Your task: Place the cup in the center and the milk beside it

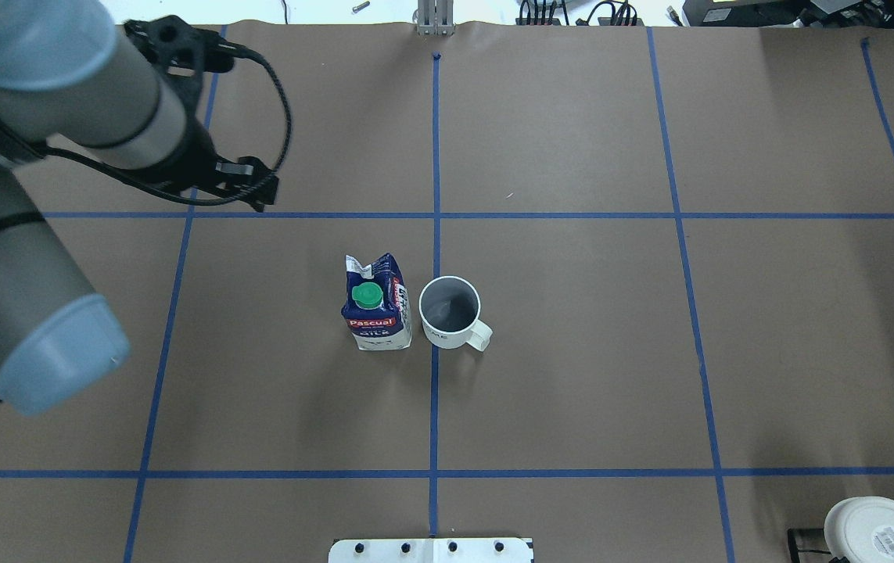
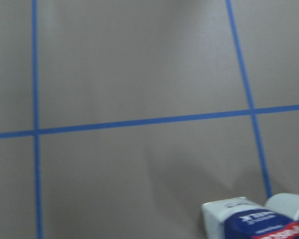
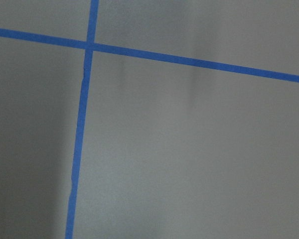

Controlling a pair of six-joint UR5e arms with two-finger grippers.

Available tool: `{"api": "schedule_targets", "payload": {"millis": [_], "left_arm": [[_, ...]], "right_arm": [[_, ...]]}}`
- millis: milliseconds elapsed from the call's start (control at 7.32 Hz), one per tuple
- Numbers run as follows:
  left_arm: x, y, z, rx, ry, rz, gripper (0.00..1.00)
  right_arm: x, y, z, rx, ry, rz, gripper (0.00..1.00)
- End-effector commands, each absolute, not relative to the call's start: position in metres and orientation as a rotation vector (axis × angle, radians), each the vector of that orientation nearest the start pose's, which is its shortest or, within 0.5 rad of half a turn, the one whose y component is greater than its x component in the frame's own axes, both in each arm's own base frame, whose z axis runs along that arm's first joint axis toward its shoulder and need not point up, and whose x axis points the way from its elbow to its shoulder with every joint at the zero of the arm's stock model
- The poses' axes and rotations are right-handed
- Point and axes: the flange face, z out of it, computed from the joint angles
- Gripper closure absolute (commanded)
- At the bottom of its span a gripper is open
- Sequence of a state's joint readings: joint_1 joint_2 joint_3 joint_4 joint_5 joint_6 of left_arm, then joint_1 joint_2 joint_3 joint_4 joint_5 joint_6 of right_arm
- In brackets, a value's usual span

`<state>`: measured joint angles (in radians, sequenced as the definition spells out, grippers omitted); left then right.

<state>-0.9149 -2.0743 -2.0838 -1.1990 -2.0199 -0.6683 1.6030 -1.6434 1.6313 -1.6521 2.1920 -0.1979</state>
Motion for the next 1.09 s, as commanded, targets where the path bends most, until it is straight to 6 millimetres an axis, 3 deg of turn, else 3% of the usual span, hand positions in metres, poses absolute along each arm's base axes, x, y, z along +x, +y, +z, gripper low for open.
{"api": "schedule_targets", "payload": {"millis": [0, 273, 410, 547, 683, 820, 957], "left_arm": [[0.11, -0.528, 0.329, 0.203, 0.707, 0.252, 0.01], [-0.017, -0.533, 0.481, 0.105, 0.751, 0.292, 0.01], [-0.06, -0.514, 0.547, 0.046, 0.776, 0.254, 0.01], [-0.078, -0.487, 0.593, 0.004, 0.782, 0.205, 0.01], [-0.089, -0.453, 0.623, 0.031, 0.782, 0.188, 0.01], [-0.094, -0.419, 0.637, 0.045, 0.78, 0.169, 0.01], [-0.097, -0.415, 0.628, 0.06, 0.774, 0.166, 0.01]], "right_arm": [[0.09, -0.45, 0.682, -0.02, -0.628, -0.131, 0.0], [0.09, -0.45, 0.681, -0.019, -0.628, -0.131, 0.0], [0.09, -0.45, 0.681, -0.019, -0.628, -0.131, 0.0], [0.09, -0.45, 0.681, -0.019, -0.628, -0.131, 0.0], [0.09, -0.45, 0.681, -0.019, -0.628, -0.131, 0.0], [0.09, -0.45, 0.682, -0.02, -0.628, -0.131, 0.0], [0.09, -0.45, 0.682, -0.02, -0.628, -0.131, 0.0]]}}
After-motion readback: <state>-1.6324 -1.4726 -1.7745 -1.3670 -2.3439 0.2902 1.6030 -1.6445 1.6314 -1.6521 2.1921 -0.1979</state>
